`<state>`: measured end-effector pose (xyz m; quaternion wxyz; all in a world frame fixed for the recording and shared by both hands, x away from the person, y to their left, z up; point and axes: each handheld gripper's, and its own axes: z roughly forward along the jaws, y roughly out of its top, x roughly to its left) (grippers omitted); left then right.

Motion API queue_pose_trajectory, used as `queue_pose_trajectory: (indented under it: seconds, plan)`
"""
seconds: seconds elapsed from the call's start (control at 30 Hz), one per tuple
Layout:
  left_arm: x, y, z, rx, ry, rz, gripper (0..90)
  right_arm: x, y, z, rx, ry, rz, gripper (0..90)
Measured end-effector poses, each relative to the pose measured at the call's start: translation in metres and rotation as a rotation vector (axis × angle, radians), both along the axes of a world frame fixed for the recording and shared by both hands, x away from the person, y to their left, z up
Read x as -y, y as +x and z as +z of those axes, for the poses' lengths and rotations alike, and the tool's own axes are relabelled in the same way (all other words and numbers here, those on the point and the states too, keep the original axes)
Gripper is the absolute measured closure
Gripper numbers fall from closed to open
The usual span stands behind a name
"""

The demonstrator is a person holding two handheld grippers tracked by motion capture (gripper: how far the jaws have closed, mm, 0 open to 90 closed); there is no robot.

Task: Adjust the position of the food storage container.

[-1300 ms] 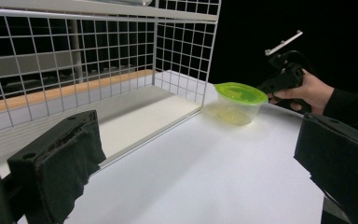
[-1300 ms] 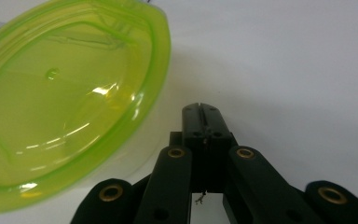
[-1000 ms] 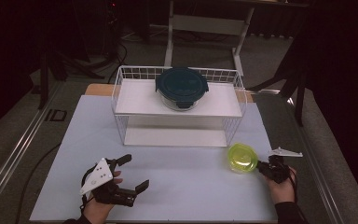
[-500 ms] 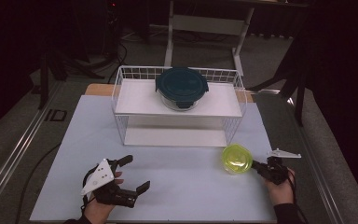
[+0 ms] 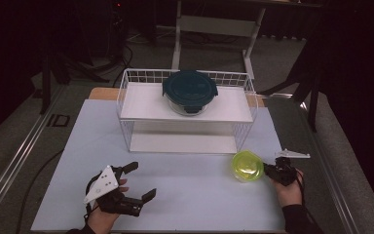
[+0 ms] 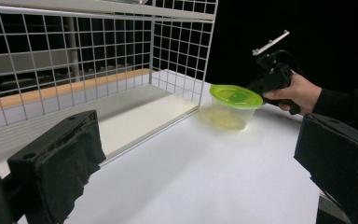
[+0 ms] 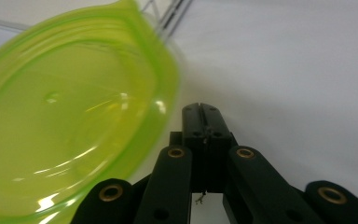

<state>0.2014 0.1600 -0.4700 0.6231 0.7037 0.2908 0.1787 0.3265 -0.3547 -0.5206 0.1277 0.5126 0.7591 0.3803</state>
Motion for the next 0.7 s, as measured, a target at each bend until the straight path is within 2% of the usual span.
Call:
queue_pose_trajectory:
  seconds: [0.17,0.37,0.43,0.5,0.63,0.7]
  plan:
    - [0.0,-0.001,0.001,0.002,0.003,0.0,1.3,-0.007,-0.008,-0.001,-0.004,0.007,0.032,90.0]
    - [0.001,-0.001,0.001,0.003,0.004,-0.001,1.2,-0.023,-0.02,-0.002,-0.005,0.004,0.084,90.0]
    - [0.001,-0.001,0.001,0.003,0.005,-0.002,1.3,-0.028,-0.022,-0.003,-0.01,0.019,0.11,90.0]
    - [0.001,-0.001,0.001,0.002,0.002,-0.002,1.3,-0.033,-0.024,-0.002,-0.01,0.007,0.13,90.0]
    - [0.001,-0.001,0.0,0.0,0.001,-0.006,1.2,-0.031,-0.018,0.0,0.012,-0.015,0.105,90.0]
    - [0.001,-0.001,0.0,0.0,0.0,-0.009,1.2,-0.029,-0.015,0.0,0.01,-0.002,0.092,90.0]
